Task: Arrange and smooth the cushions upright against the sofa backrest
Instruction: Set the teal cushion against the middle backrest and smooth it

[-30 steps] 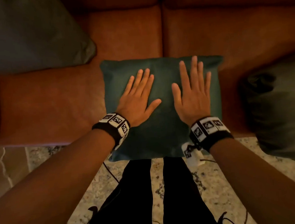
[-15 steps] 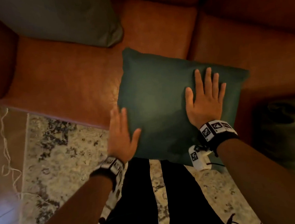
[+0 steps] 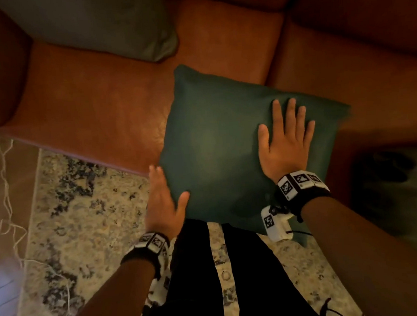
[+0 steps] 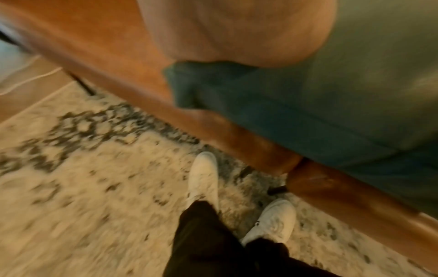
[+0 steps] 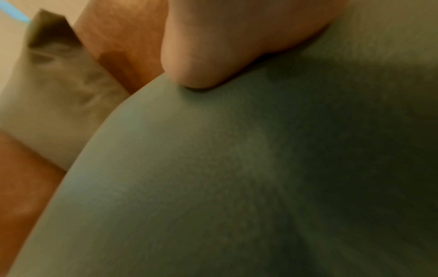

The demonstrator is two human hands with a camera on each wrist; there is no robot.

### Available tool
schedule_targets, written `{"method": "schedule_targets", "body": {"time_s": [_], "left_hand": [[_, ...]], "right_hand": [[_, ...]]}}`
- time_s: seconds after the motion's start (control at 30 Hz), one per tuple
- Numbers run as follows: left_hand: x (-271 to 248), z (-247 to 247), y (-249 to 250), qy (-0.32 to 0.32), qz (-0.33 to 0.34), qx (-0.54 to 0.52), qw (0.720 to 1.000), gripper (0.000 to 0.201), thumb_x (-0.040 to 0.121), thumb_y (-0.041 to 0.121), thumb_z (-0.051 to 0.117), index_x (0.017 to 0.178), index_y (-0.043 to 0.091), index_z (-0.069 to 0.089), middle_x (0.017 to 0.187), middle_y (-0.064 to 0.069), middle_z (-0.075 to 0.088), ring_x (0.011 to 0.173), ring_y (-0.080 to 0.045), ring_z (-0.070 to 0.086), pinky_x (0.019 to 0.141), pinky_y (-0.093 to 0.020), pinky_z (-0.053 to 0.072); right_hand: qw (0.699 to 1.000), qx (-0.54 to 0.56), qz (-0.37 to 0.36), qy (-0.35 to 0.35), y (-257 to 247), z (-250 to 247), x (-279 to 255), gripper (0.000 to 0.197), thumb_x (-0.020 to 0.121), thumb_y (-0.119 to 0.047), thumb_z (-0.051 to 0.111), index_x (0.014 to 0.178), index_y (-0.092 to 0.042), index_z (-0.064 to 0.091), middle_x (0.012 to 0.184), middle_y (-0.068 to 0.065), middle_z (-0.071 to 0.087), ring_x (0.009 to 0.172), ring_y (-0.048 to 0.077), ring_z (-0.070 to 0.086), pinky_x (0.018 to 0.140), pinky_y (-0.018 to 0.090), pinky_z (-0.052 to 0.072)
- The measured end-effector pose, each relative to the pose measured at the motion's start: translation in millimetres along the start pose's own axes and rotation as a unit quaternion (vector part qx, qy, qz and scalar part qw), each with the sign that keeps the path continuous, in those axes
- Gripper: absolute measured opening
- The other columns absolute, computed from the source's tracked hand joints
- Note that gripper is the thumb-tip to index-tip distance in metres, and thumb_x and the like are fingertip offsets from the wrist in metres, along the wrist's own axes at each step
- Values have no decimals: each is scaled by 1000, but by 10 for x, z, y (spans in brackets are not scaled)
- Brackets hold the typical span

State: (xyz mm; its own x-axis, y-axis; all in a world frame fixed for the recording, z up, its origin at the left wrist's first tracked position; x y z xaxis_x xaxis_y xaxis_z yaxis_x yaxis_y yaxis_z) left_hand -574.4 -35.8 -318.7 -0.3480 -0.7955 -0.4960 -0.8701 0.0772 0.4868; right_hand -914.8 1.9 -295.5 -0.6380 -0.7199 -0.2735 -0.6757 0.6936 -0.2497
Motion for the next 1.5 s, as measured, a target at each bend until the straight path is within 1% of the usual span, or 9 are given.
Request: {"method": "schedule_targets", "body": {"time_s": [0.13, 0.33, 0.5, 0.67, 0.87, 1.03, 1.13, 1.27, 1.5], "left_hand": [[-206, -77, -515, -122, -100, 39, 987, 100, 88, 83, 20, 165, 19, 14, 157, -12, 49, 132, -36, 57, 103, -47, 50], [11, -257, -465, -188, -15, 4, 982, 105, 87, 86, 30, 166, 26, -5, 173, 5, 13, 154, -13, 25, 125, -41, 30], [132, -190, -82, -237, -28, -142, 961, 93, 92, 66, 48, 165, 35, 0, 160, 21, 27, 137, 8, 39, 110, -14, 36], [70, -94, -291, -318, -132, -192, 919, 124, 59, 99, 57, 160, 44, 13, 164, 13, 33, 148, -15, 39, 124, -46, 32], [-29, -227, -248, -391, -146, -143, 897, 120, 52, 104, 53, 153, 41, 36, 151, 17, 49, 142, -16, 47, 123, -46, 33], [61, -874, 89, -320, -38, -99, 941, 64, 76, 86, 59, 125, 45, 63, 124, 22, 71, 114, 0, 66, 104, -42, 52], [154, -1439, 437, -243, -5, -50, 969, 51, 82, 78, 62, 100, 31, 70, 81, 16, 75, 73, -1, 69, 72, -38, 54], [277, -2117, 1023, -140, 51, -74, 986, 23, 84, 55, 66, 91, 34, 69, 73, 17, 73, 73, 5, 69, 65, -27, 51], [791, -2518, 1461, 33, 94, -252, 963, 19, 94, 54, 62, 100, 40, 73, 93, 35, 72, 94, 17, 64, 86, -11, 49]], "right_hand": [[1000, 19, 1, -17, 29, -21, -43, 64, 107, -54, 23, 166, -29, 14, 174, 5, 7, 161, 28, 2, 128, 54, -1], [991, 133, -5, 17, 209, -347, -429, 62, 110, -44, 30, 166, -25, 12, 174, 9, -6, 160, 29, -6, 127, 47, -8], [933, 279, 225, 11, 1058, -71, -1245, 83, 98, -65, 22, 165, -18, 11, 174, 7, 2, 160, 22, 6, 130, 47, 5], [766, 400, 466, -189, 1351, 494, -2229, 91, 96, -79, 11, 162, -19, 32, 167, 10, 31, 153, 32, 31, 125, 44, 22], [770, 400, 471, -159, 1222, 341, -2476, 108, 81, -93, 14, 159, -22, 37, 164, 10, 37, 151, 33, 36, 125, 49, 25], [828, 397, 384, -98, 1041, -380, -2278, 58, 100, -63, 35, 119, -18, 66, 130, 13, 63, 114, 26, 57, 99, 37, 40], [829, 453, 322, -57, 1010, -772, -2200, 44, 87, -62, 59, 108, -26, 73, 115, -7, 75, 113, 18, 67, 94, 32, 48], [831, 504, 236, 7, 831, -1424, -1958, 35, 76, -51, 74, 99, -25, 72, 96, -13, 77, 95, 10, 70, 80, 22, 59], [683, 679, 238, 124, 792, -1673, -1249, 38, 82, -33, 83, 115, -19, 72, 120, 7, 75, 123, 29, 65, 105, 41, 52]]}}
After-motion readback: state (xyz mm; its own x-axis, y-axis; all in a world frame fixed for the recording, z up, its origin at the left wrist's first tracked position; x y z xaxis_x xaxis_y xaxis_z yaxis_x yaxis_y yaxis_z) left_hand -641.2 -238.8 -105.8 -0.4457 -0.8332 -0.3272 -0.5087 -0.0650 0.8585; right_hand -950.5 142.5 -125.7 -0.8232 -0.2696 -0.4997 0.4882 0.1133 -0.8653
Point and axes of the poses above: each hand's wrist, its own x-axis towards the middle knuckle, its own z-axis out of the palm, y = z × x, the point moved 9 cm from there along x, towards the middle knuckle
